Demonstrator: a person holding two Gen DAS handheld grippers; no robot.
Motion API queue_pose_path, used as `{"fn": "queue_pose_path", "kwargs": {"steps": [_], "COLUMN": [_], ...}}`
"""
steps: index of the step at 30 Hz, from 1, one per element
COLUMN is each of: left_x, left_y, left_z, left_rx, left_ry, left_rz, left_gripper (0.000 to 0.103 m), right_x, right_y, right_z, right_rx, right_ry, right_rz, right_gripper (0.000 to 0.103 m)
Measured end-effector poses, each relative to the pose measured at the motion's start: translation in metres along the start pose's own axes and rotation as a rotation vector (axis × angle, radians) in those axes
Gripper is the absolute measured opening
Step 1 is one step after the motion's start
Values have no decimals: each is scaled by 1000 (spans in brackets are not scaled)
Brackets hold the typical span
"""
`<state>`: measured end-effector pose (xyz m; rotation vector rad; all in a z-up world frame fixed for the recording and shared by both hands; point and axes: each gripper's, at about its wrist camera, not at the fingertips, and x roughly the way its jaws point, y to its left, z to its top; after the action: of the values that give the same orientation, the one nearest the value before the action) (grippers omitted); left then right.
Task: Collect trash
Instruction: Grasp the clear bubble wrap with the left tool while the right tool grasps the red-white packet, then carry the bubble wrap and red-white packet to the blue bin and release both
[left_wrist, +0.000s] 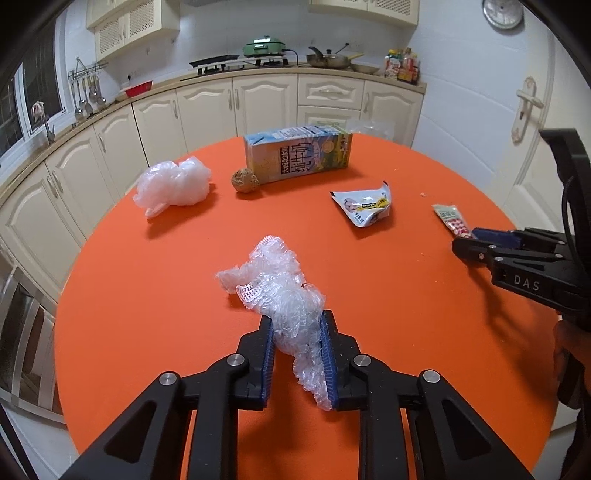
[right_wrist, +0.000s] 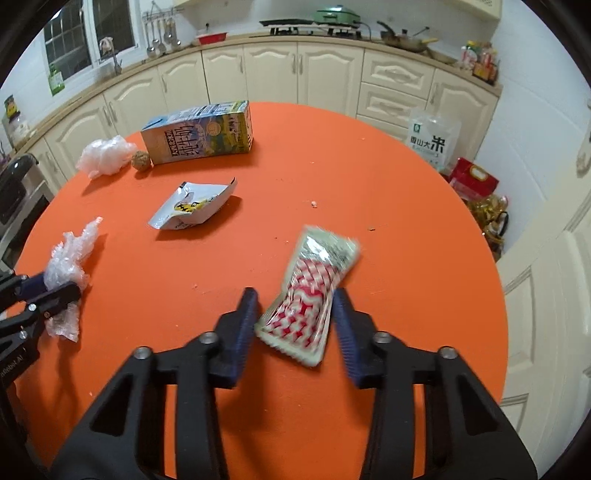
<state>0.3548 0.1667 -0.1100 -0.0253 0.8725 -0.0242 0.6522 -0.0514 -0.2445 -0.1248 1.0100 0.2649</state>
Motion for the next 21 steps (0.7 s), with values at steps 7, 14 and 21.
{"fn": "queue_pose_path", "kwargs": {"steps": [7, 14, 21], "left_x": [-16, -36, -56], "left_y": [-9, -31, -71], "left_z": [-1, -3, -1], "left_rx": [9, 16, 41], "left_ry": [-19, -34, -48], "left_rz": [-9, -55, -81], "left_gripper": [19, 19, 19], "right_x": [-10, -33, -70], "right_y": [-5, -7, -24], "right_z": [-11, -29, -54], "right_rx": [6, 43, 87], "right_ry": [-14, -49, -103], "right_rz": [85, 207, 285], "right_gripper": [15, 13, 13]}}
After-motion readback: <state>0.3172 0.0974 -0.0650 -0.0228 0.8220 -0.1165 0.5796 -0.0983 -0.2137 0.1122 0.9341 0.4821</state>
